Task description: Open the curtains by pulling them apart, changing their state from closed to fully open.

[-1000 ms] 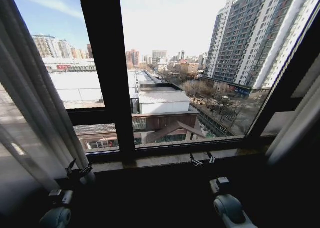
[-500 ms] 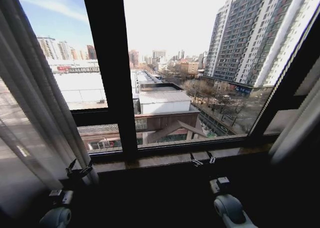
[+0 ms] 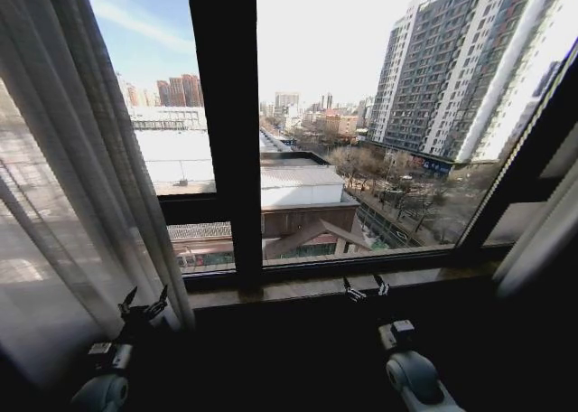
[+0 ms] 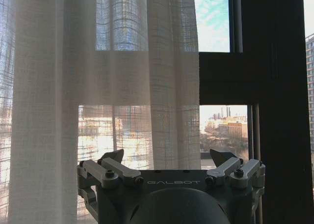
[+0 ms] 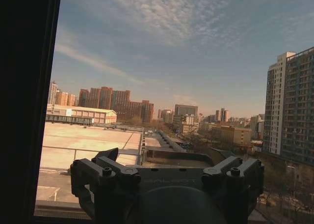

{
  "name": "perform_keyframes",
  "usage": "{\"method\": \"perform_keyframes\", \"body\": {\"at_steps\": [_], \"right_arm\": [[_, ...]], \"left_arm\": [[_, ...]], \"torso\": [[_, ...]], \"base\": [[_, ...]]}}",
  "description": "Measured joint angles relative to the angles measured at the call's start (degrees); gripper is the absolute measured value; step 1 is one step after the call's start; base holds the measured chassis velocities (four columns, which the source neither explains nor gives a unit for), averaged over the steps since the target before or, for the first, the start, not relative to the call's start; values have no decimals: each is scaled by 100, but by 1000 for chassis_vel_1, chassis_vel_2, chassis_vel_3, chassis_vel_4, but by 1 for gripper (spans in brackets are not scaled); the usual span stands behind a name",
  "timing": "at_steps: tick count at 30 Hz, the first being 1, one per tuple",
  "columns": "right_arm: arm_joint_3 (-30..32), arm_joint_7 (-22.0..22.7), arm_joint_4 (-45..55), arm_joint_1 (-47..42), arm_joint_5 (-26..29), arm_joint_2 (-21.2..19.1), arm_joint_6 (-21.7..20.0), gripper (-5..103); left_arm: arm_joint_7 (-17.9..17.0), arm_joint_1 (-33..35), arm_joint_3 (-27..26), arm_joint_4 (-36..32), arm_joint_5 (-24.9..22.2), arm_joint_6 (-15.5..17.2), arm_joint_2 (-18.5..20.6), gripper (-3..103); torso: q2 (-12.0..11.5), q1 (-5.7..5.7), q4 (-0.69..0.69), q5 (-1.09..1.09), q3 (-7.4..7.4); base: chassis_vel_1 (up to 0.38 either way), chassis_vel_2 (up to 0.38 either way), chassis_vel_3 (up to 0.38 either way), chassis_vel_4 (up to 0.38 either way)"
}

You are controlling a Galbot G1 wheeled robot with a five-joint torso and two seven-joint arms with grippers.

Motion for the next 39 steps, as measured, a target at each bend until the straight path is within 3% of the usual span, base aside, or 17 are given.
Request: {"method": "perform_keyframes", "body": {"at_steps": [39], "right_arm": [[1,0,0,0,0,0,0,100]], "left_arm": [[1,0,1,0,0,0,-1,99]], "torso": [[0,-1,1,-3,0]], "base": [[-1,-1,1,0]]}}
